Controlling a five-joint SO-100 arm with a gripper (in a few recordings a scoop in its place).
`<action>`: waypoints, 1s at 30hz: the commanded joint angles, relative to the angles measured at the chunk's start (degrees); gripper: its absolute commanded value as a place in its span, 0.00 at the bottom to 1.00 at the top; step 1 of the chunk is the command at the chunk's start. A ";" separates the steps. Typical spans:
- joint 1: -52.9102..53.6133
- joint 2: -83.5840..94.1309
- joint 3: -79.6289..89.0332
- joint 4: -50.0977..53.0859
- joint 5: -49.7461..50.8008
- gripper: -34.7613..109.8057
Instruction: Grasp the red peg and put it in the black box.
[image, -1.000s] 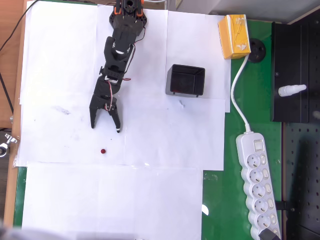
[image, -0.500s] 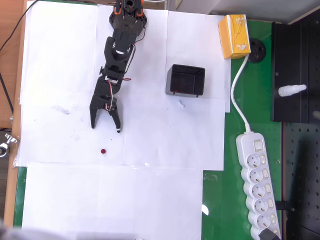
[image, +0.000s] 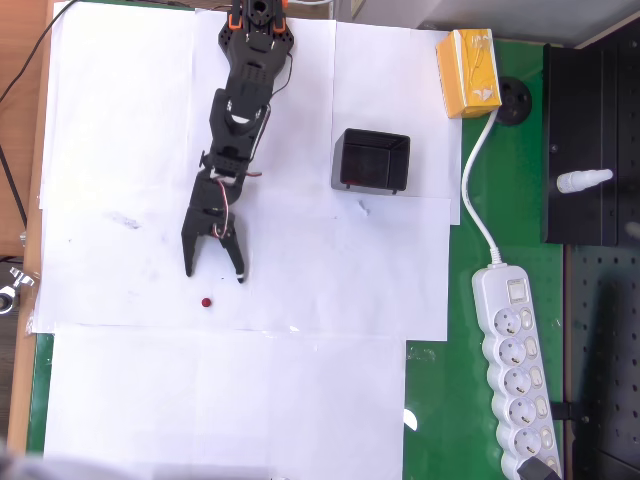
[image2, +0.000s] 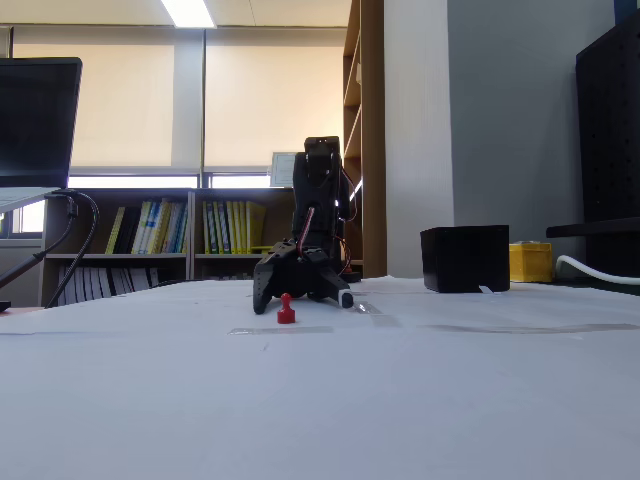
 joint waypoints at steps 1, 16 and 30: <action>-0.62 -0.35 3.78 -0.44 -0.18 0.51; -1.41 -0.09 4.48 0.62 0.26 0.54; -1.32 0.18 4.57 0.09 0.35 0.54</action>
